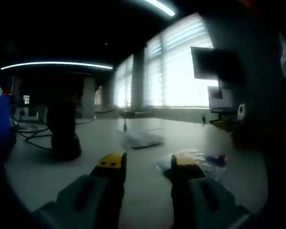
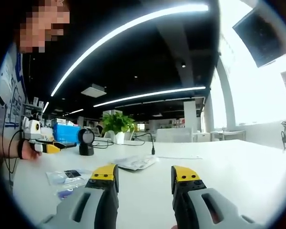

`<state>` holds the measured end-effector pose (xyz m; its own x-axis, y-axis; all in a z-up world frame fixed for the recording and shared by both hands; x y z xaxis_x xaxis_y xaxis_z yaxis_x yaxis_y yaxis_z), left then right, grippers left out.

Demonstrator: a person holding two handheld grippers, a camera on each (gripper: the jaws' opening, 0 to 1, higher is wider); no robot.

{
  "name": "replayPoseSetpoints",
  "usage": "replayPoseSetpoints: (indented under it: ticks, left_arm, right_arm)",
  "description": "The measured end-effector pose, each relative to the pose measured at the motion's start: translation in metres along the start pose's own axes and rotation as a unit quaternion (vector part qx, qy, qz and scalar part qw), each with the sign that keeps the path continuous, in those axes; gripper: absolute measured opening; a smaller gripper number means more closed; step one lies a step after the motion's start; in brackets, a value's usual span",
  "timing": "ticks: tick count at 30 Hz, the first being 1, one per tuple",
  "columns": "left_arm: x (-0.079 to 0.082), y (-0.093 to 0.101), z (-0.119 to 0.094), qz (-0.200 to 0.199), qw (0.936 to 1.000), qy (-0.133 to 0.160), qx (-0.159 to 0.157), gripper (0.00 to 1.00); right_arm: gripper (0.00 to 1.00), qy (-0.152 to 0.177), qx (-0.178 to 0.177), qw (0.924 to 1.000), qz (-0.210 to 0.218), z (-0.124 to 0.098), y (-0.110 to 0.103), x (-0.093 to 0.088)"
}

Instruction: Clip sheet goods on table flip sheet goods clip sheet goods scan sheet goods put sheet goods back to table

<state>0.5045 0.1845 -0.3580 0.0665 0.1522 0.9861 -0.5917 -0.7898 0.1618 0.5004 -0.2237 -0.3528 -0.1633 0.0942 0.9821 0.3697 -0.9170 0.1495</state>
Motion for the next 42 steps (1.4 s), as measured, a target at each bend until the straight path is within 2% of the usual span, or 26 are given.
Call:
replayPoseSetpoints:
  ticks: [5,7,9,16,20,23,29,33,42]
  left_arm:
    - [0.000,0.001,0.000,0.000,1.0000,0.001,-0.002,0.30]
    - [0.000,0.001,0.000,0.002,1.0000,0.001,-0.003,0.30]
    - [0.000,0.000,0.000,0.000,1.0000,0.003,-0.002,0.30]
    - [0.001,0.000,0.000,-0.001,1.0000,0.004,-0.001,0.30]
    - [0.001,0.000,0.000,0.000,1.0000,0.004,-0.001,0.30]
    - [0.001,0.000,0.000,0.000,1.0000,0.004,0.000,0.30]
    - [0.001,-0.001,0.000,-0.001,1.0000,0.005,0.000,0.30]
    - [0.001,-0.001,0.000,-0.001,1.0000,0.006,0.000,0.30]
    - [0.001,-0.001,-0.001,-0.002,1.0000,0.008,0.001,0.30]
  right_arm:
    - [0.39,-0.004,-0.005,0.9999,-0.008,0.001,-0.001,0.000]
    - [0.35,0.009,-0.024,0.9995,-0.021,-0.001,-0.004,0.008]
    - [0.33,0.016,-0.023,0.9995,-0.014,-0.002,-0.013,0.015]
    - [0.38,0.016,0.000,0.9999,0.000,0.006,-0.044,0.026]
    - [0.37,0.028,-0.019,0.9994,-0.006,0.003,-0.057,0.038]
    - [0.37,0.026,-0.020,0.9994,-0.012,0.003,-0.068,0.043]
    - [0.39,0.009,0.015,0.9996,-0.024,0.009,-0.101,0.042]
    - [0.39,-0.010,0.022,0.9987,-0.044,0.014,-0.121,0.035]
    - [0.41,-0.025,0.038,0.9980,-0.043,0.021,-0.146,0.031]
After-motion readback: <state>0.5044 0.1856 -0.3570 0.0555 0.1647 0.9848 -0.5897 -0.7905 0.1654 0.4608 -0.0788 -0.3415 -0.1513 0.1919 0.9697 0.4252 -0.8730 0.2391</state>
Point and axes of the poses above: the point that each gripper's makers call its tool centre point, and the gripper's own axes: z roughly forward along the fingers, y roughly to its right, x roughly out of its top, the point moved 10 cm from there along -z, roughly backward along the fingers, and after that the axes turned 8 degrees about -z, right-handed, at the moved point
